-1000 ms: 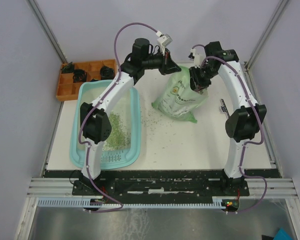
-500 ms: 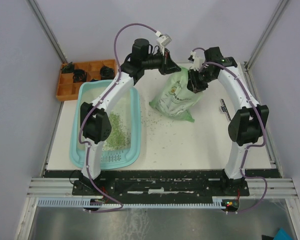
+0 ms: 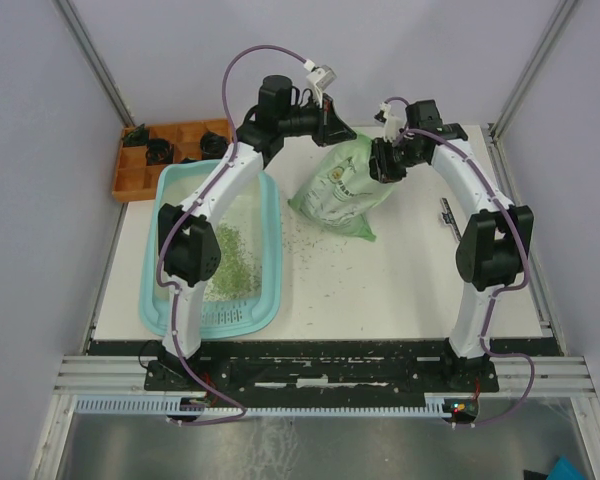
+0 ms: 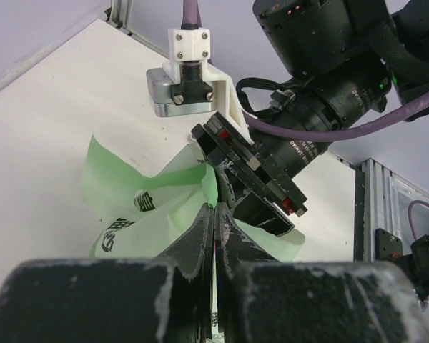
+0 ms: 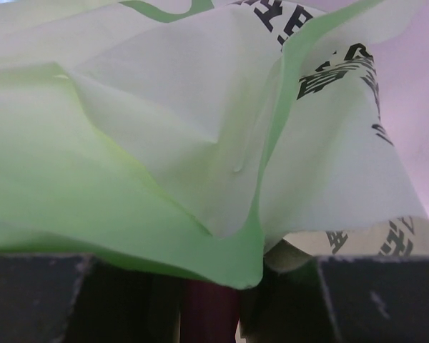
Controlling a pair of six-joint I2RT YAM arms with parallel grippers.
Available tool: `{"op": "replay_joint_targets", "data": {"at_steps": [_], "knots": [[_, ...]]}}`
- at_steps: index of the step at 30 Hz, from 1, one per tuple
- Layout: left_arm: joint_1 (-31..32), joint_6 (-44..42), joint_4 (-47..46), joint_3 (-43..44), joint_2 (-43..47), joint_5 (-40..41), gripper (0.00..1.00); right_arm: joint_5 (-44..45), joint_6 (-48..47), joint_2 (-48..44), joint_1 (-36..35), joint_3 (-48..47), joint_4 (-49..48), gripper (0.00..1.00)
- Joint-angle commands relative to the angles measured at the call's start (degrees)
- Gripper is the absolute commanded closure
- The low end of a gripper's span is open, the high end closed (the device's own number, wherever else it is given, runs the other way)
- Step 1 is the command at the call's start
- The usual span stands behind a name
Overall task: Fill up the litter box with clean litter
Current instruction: 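Scoop the cat litter from the cat litter bag.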
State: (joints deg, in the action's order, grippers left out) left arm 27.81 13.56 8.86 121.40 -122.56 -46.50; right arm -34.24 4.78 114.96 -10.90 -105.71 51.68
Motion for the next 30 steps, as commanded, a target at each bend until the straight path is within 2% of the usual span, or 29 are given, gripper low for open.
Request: {"op": "replay_joint_targets", "data": {"at_steps": [1, 16, 23, 30], "knots": [[1.73, 5.27, -12.31, 2.32, 5.1, -4.46, 0.97, 6.55, 0.99, 13.48, -3.55, 11.19, -2.11, 0.98], [1.74, 6.39, -12.91, 2.58, 4.37, -4.74, 0.97, -14.19, 8.01, 7.53, 1.68, 21.44, -14.43, 0.98], [1.81, 6.13, -12.82, 2.21, 4.43, -4.78, 0.97, -24.52, 12.54, 2.0, 4.14, 21.42, -17.03, 0.98], [1.81, 5.21, -12.75, 0.65, 5.21, -4.56, 0.97, -27.46, 17.09, -2.73, 6.01, 18.83, -16.47, 0.98]]}}
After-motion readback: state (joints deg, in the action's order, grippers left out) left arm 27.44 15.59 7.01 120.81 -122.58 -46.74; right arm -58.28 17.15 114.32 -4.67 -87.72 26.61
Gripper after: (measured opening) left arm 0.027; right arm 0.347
